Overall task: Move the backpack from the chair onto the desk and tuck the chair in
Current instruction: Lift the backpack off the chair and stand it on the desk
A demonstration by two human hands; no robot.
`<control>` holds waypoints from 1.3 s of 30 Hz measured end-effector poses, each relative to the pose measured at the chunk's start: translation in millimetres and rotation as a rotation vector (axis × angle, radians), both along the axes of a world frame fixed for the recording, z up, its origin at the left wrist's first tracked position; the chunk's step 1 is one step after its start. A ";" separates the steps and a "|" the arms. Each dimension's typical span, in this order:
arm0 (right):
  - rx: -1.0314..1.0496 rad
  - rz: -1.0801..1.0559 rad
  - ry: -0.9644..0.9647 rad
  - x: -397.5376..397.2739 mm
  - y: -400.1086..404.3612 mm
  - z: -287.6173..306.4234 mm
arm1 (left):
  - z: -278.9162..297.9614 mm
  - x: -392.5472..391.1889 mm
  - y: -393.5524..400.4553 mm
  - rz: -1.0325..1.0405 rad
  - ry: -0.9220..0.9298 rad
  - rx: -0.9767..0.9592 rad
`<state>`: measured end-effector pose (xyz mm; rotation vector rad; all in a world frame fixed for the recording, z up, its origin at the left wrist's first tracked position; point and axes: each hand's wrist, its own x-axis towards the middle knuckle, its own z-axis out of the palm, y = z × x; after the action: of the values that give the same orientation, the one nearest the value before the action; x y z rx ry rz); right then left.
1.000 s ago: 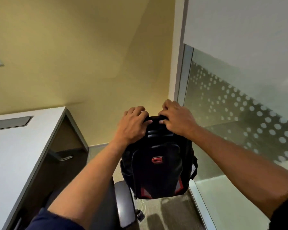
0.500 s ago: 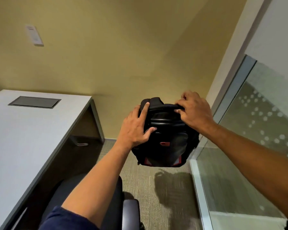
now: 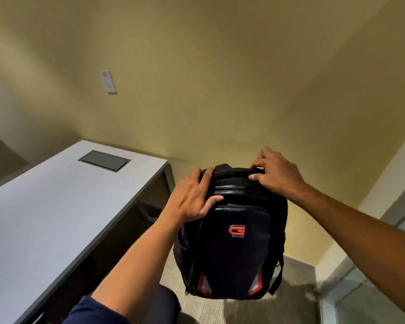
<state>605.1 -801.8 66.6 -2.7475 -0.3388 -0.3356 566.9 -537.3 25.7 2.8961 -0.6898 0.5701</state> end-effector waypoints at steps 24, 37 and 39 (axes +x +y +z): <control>0.070 0.366 -0.183 238.7 108.0 55.7 | 63.0 180.6 75.9 0.417 -0.081 0.101; 0.013 0.359 -0.111 358.9 343.5 91.2 | 78.0 326.7 332.3 0.191 -0.122 0.173; 0.011 0.335 -0.144 371.1 375.7 99.9 | 86.4 345.1 364.9 0.187 -0.141 0.144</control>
<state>976.2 -426.2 166.5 -2.5992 -0.8191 -0.4426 912.0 -172.3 112.2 3.1002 -0.4974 0.7837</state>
